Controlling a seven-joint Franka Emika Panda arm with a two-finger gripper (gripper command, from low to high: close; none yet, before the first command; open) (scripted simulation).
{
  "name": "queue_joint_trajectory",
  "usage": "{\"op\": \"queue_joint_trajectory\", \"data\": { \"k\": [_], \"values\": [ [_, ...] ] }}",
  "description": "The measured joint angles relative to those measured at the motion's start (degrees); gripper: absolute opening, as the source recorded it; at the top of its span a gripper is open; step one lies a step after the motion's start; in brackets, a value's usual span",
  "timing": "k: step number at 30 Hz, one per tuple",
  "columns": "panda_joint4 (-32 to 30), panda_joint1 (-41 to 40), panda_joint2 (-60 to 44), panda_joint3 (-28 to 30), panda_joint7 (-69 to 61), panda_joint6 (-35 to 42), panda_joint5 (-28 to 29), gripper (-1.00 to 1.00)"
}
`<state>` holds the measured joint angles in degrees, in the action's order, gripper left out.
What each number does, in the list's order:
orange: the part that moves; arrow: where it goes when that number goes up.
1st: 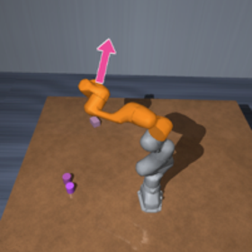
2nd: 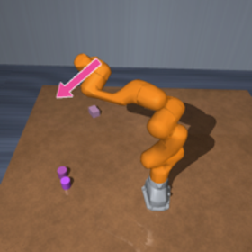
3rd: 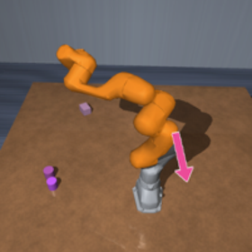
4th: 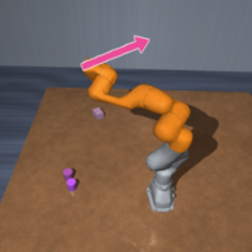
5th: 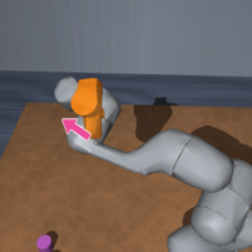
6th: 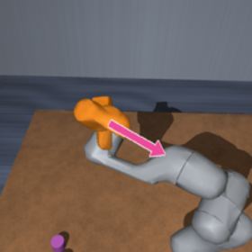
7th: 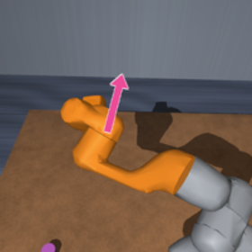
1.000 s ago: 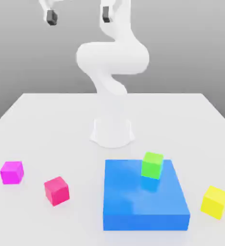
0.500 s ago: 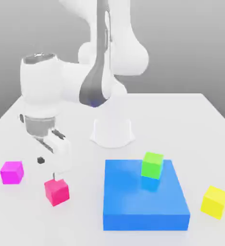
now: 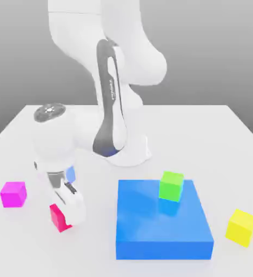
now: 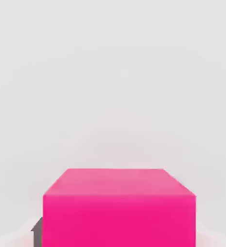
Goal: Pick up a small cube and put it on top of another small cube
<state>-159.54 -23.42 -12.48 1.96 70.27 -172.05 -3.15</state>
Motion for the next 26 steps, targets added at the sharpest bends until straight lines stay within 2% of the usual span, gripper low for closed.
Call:
{"op": "queue_joint_trajectory", "data": {
  "k": [5,16,18,22,23,26],
  "values": [
    [-1.59,-0.53,9.72,0.89,1.67,8.12,2.64,-1.0],
    [3.88,-16.12,15.91,9.41,-9.82,19.64,4.92,-1.0],
    [4.59,-17.0,14.71,10.17,-11.92,19.22,4.04,-1.0],
    [5.02,-17.35,7.54,9.13,-15.25,12.65,0.05,-1.0],
    [5.07,-17.67,5.57,8.63,-16.04,10.8,-1.01,1.0],
    [5.07,-17.67,5.57,8.63,-16.03,10.8,-1.01,1.0]
  ]
}}
